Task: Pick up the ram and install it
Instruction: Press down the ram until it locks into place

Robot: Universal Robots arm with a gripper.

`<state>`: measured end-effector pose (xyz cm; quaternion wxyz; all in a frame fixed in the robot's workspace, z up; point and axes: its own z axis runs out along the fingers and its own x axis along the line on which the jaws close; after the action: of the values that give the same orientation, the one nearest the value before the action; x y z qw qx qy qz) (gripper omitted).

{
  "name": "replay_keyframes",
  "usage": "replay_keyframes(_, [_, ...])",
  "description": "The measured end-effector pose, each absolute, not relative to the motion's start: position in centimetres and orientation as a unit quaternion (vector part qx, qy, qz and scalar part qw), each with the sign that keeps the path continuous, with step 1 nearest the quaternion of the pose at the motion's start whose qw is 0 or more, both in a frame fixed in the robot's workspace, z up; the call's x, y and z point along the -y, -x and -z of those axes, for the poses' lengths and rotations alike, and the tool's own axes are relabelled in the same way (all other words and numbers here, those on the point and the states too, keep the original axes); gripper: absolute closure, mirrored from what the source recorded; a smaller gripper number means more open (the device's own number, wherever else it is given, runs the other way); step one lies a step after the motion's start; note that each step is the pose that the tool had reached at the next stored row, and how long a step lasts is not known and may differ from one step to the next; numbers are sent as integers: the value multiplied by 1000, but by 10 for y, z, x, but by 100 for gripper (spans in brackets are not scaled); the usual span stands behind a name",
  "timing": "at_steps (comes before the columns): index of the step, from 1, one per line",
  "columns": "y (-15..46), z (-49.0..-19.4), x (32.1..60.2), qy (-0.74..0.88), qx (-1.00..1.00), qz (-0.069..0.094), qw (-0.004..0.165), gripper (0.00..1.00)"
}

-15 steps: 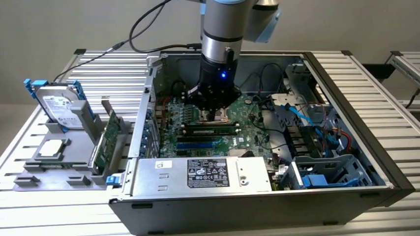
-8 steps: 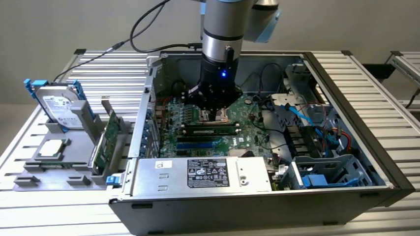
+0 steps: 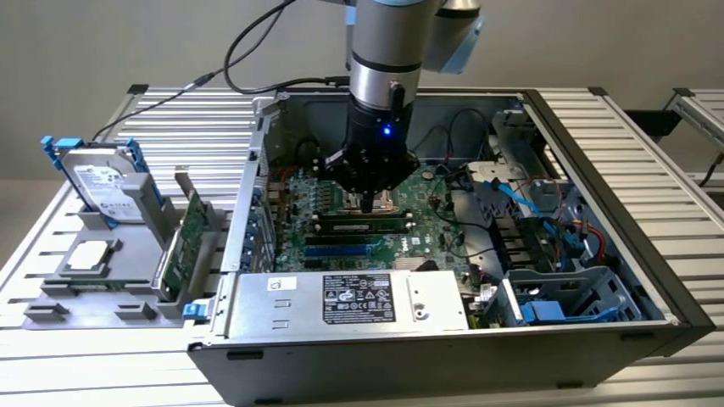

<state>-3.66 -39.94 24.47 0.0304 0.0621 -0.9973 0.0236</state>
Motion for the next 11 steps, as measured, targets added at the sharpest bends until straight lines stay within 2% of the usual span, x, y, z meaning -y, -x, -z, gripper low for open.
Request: replay_keyframes(11, [34, -245, 409, -58, 998, -24, 31, 89])
